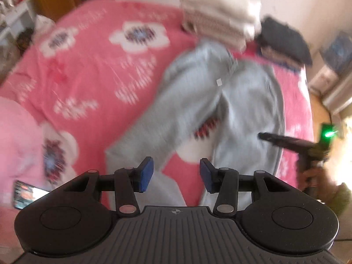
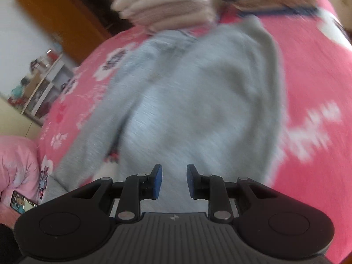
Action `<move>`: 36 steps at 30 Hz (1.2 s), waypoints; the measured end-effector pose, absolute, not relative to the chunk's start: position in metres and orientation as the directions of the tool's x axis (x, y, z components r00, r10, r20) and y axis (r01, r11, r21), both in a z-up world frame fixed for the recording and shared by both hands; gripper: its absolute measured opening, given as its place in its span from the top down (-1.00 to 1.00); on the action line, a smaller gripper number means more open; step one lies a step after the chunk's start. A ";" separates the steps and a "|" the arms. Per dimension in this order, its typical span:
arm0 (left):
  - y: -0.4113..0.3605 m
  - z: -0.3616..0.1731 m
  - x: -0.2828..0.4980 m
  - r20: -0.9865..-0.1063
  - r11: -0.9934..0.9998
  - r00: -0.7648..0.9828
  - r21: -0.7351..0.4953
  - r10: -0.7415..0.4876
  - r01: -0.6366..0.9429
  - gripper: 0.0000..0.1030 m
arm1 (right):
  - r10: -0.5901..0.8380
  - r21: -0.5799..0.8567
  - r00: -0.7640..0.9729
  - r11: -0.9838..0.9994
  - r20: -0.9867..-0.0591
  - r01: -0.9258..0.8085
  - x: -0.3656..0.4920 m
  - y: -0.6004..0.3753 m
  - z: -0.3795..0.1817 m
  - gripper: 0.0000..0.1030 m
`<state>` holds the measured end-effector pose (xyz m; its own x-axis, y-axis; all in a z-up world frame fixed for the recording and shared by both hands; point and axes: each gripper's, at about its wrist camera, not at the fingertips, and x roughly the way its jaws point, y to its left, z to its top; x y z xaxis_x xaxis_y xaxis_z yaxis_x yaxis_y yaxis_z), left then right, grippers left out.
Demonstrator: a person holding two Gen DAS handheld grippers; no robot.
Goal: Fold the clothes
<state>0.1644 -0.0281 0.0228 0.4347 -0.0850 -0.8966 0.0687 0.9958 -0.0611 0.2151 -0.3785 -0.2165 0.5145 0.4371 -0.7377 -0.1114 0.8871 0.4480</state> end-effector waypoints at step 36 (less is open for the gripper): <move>-0.042 -0.184 0.076 -0.826 0.508 0.289 0.004 -0.484 0.861 -0.45 | 0.318 0.744 0.822 0.644 -0.473 0.179 0.001 -0.399 -0.147 0.15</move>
<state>0.0760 -0.0423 -0.1844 0.2886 -0.4835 -0.8264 0.8614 0.5079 0.0037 0.0013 -0.3987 -0.1472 0.8218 0.3178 -0.4729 0.1792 0.6437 0.7440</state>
